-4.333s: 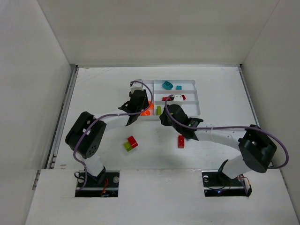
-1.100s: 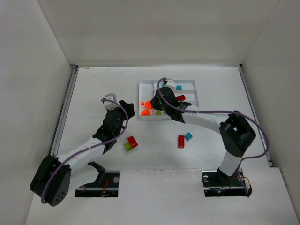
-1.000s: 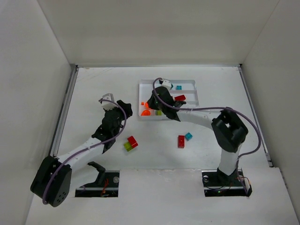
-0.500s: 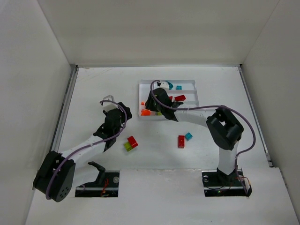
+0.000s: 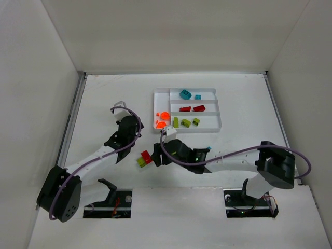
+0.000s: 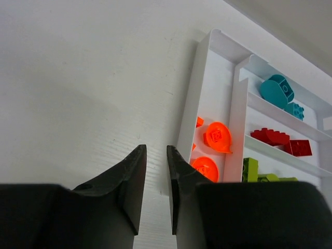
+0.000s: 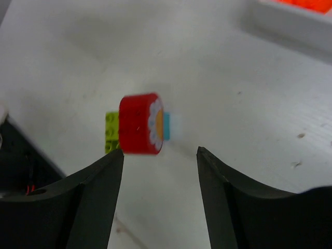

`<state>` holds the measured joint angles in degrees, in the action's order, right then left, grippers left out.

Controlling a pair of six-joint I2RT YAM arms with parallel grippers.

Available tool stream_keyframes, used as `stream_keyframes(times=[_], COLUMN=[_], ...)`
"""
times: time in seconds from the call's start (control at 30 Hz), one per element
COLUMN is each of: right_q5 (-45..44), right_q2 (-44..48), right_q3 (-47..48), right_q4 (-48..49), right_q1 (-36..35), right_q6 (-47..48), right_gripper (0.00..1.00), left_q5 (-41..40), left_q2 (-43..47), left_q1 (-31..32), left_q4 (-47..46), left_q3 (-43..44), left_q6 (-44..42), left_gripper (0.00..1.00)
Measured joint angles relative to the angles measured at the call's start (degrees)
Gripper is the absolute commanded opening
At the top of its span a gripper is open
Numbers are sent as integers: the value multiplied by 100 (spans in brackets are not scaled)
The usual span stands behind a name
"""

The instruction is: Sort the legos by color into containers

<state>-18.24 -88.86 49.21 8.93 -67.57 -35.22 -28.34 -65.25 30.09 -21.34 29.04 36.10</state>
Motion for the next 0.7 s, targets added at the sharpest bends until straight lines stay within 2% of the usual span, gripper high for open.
stream_keyframes(times=[0.17,0.43,0.57,0.7], right_q5=[-90,-179,-245,-278], right_q2=[-83,-962,-1220,-1329], right_q3=[-13,538,697,741], right_q4=[81,188,188,195], right_q1=[-507,-560,-560,-560], right_q6=[151,393,498,549], right_gripper=[70,69,61,52], left_q5=[-37,-63,-13,122], left_q2=[42,750,1364,2079], left_q1=[109,96,90,48], left_q4=[343,1460,1917,2450], left_q3=[133,138,-39,-444], left_q6=[46,251,398,573], left_gripper=[18,16,30,39])
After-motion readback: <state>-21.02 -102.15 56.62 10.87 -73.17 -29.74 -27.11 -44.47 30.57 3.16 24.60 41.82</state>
